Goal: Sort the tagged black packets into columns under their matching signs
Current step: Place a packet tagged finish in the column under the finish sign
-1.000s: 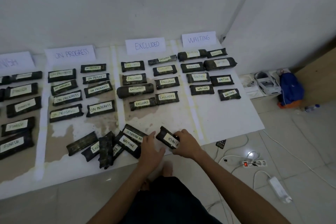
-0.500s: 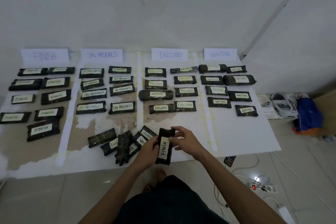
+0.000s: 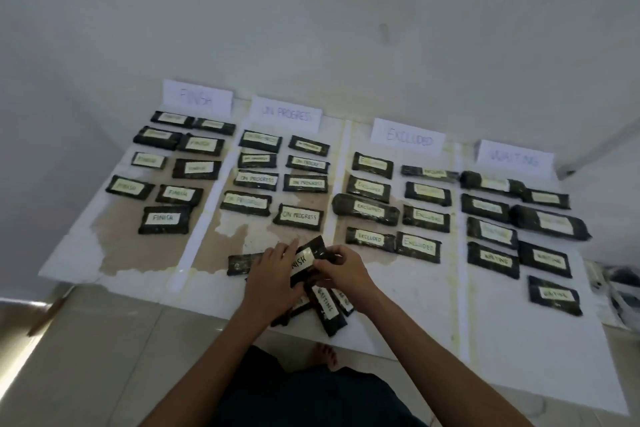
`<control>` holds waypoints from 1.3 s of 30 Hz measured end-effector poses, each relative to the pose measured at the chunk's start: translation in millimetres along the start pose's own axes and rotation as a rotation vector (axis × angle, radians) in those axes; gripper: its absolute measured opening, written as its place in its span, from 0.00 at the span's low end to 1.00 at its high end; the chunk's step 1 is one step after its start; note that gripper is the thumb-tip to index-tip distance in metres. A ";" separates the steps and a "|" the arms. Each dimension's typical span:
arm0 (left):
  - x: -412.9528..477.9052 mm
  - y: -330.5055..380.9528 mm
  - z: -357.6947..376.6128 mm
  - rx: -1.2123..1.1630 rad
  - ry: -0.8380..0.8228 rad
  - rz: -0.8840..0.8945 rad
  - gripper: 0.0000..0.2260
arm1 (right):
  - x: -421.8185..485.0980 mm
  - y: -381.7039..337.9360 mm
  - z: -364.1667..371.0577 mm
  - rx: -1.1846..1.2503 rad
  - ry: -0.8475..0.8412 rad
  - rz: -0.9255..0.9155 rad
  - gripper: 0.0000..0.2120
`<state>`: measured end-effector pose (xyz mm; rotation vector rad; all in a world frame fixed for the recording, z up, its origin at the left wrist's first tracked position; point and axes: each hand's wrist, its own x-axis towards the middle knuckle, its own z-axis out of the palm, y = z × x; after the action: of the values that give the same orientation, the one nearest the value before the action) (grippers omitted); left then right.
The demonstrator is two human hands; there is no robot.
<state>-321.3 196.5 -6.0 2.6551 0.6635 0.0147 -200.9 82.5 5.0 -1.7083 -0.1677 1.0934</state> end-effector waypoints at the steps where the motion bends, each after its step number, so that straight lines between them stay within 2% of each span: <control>1: -2.3 -9.6 -4.8 -0.002 0.006 -0.021 0.34 | 4.3 -1.6 10.2 -0.074 -0.011 -0.033 0.13; 4: -9.4 -44.8 -16.4 -0.008 0.016 -0.085 0.32 | 16.7 -8.6 42.9 -0.359 -0.041 -0.142 0.19; 7: -19.9 -87.3 -26.7 -0.015 0.018 -0.136 0.30 | 29.2 -17.0 77.4 -0.500 -0.130 -0.224 0.24; 14: -38.8 -185.7 -60.3 -0.004 0.006 -0.176 0.32 | 60.2 -33.5 164.9 -0.671 -0.196 -0.293 0.26; 20: -36.2 -265.5 -80.2 0.034 0.025 -0.180 0.32 | 84.3 -35.5 232.4 -0.798 -0.252 -0.354 0.23; 25: -30.3 -327.6 -87.4 0.047 0.014 -0.207 0.31 | 109.3 -21.7 268.1 -0.892 -0.143 -0.477 0.17; 31: -14.2 -379.7 -91.0 0.030 0.004 -0.243 0.29 | 135.8 9.5 281.2 -1.153 0.102 -0.553 0.21; 34: -3.7 -400.0 -86.6 0.036 -0.005 -0.223 0.29 | 144.4 26.3 279.8 -1.254 0.125 -0.536 0.23; 39: 11.9 -421.1 -85.9 0.036 -0.002 -0.160 0.30 | 148.7 45.7 274.9 -1.238 0.123 -0.569 0.24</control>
<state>-509.0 574.1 -90.0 2.6275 0.8810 -0.0456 -332.9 337.5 -126.7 -2.5127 -1.3819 0.3957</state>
